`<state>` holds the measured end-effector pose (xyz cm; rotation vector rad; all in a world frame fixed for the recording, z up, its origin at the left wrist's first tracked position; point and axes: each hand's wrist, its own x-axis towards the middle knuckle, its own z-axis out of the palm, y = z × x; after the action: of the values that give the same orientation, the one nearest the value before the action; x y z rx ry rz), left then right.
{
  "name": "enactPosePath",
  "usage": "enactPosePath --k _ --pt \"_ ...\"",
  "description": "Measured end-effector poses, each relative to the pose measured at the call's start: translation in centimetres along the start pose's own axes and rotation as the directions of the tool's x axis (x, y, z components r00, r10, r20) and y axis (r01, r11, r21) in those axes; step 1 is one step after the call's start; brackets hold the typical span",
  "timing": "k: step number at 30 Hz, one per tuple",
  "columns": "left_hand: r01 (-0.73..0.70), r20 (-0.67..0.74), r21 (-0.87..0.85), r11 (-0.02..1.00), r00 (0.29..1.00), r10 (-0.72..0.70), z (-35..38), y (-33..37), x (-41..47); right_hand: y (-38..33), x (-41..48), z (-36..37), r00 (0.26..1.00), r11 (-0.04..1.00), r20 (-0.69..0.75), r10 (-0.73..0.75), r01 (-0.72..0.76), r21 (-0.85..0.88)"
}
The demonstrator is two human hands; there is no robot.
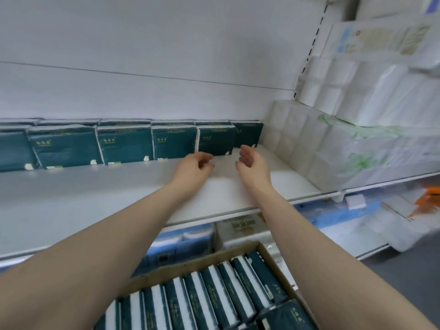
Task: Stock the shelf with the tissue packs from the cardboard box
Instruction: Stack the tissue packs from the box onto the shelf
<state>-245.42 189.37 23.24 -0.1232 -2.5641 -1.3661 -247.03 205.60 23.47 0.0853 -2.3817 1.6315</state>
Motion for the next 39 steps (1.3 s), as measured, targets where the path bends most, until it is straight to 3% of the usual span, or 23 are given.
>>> enactPosePath --k 10,13,17,21,25,29,34,39 --pt "-0.177 0.156 0.003 0.984 0.972 0.174 -1.1 4.2 -13.1 -1.4 -12.9 -6.2 0.996 0.996 0.086 -0.009 0.017 -0.091" --pt "-0.17 0.266 0.04 0.985 0.952 0.154 -0.2 4.6 -16.0 -0.7 -16.4 -7.7 0.991 0.991 0.119 0.053 -0.038 -0.125" --pt "-0.179 0.429 0.165 0.97 0.898 0.093 2.0 5.3 -19.4 0.5 -21.1 -10.0 0.982 0.944 0.109 0.156 -0.115 -0.31" --pt "-0.172 0.518 0.23 0.958 0.855 0.029 4.6 5.3 -21.5 1.6 -24.4 -12.2 0.949 0.818 0.106 0.297 -0.196 -0.541" --pt "-0.19 0.587 0.307 0.933 0.809 -0.028 6.5 5.1 -22.8 3.4 -26.3 -14.1 0.9 0.592 0.057 0.432 -0.235 -0.771" --pt "-0.203 0.602 0.365 0.908 0.796 -0.064 7.6 4.7 -23.5 4.5 -27.6 -15.6 0.854 0.438 0.024 0.519 -0.241 -0.866" --pt "-0.174 0.573 0.382 0.908 0.815 -0.085 8.0 4.6 -23.7 5.1 -28.6 -15.3 0.79 0.561 0.057 0.611 -0.381 -0.735" --pt "-0.151 0.548 0.374 0.915 0.832 -0.087 7.7 4.8 -23.5 4.9 -28.1 -15.2 0.827 0.674 0.004 0.562 -0.455 -0.583"
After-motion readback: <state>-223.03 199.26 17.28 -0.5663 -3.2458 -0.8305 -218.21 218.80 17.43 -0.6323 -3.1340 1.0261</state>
